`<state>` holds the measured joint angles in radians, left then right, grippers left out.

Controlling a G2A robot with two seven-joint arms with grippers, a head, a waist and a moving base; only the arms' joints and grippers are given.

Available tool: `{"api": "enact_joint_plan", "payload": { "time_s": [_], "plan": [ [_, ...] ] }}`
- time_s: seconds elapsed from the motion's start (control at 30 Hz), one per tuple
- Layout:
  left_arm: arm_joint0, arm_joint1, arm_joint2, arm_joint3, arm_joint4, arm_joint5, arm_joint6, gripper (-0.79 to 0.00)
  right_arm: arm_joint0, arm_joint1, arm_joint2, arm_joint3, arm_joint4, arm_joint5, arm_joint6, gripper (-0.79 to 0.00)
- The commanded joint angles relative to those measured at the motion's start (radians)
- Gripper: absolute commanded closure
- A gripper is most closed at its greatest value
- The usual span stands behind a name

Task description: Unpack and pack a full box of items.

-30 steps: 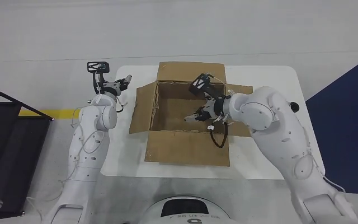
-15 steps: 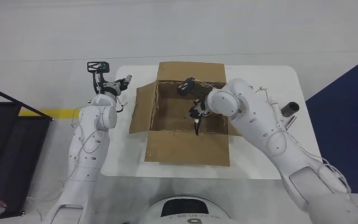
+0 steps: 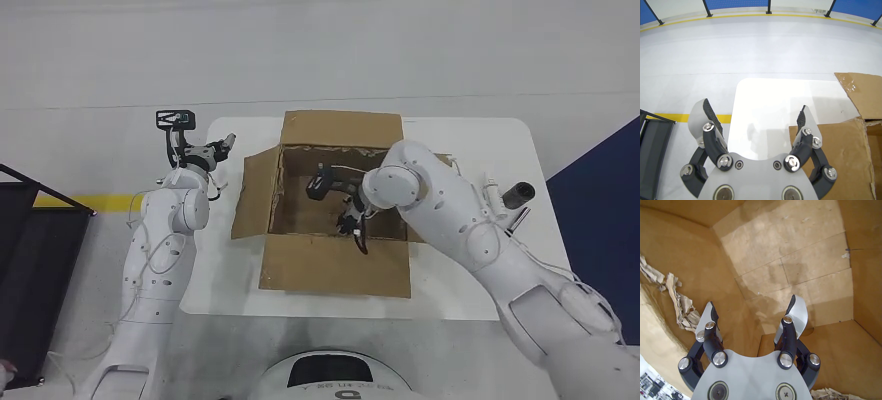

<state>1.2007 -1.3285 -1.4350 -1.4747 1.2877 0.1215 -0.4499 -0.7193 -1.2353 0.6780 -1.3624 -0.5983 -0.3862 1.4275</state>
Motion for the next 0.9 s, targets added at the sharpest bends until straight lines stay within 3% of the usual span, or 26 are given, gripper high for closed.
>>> {"api": "enact_joint_plan", "payload": {
  "time_s": [0.0, 0.13, 0.57, 0.73, 0.87],
  "plan": [
    [0.000, 0.000, 0.000, 0.000, 0.000, 0.000, 0.000, -0.785, -0.003, 0.005, -0.027, -0.009, -0.006, -0.019, -0.012, -0.720],
    [0.000, 0.000, 0.000, 0.000, 0.000, 0.000, 0.000, -0.785, 0.011, 0.028, -0.092, -0.024, 0.004, -0.059, -0.053, -0.785],
    [0.000, 0.000, 0.000, 0.000, 0.000, 0.000, 0.000, -0.785, 0.071, 0.150, -0.215, -0.105, 0.030, -0.227, -0.220, -0.785],
    [0.000, 0.000, 0.000, 0.000, 0.000, 0.000, 0.000, -0.785, 0.062, 0.221, -0.174, -0.148, 0.035, -0.310, -0.304, -0.785],
    [0.000, 0.000, 0.000, 0.000, 0.000, 0.000, 0.000, -0.785, -0.007, 0.286, -0.051, -0.199, 0.028, -0.325, -0.368, -0.785]
  ]
}}
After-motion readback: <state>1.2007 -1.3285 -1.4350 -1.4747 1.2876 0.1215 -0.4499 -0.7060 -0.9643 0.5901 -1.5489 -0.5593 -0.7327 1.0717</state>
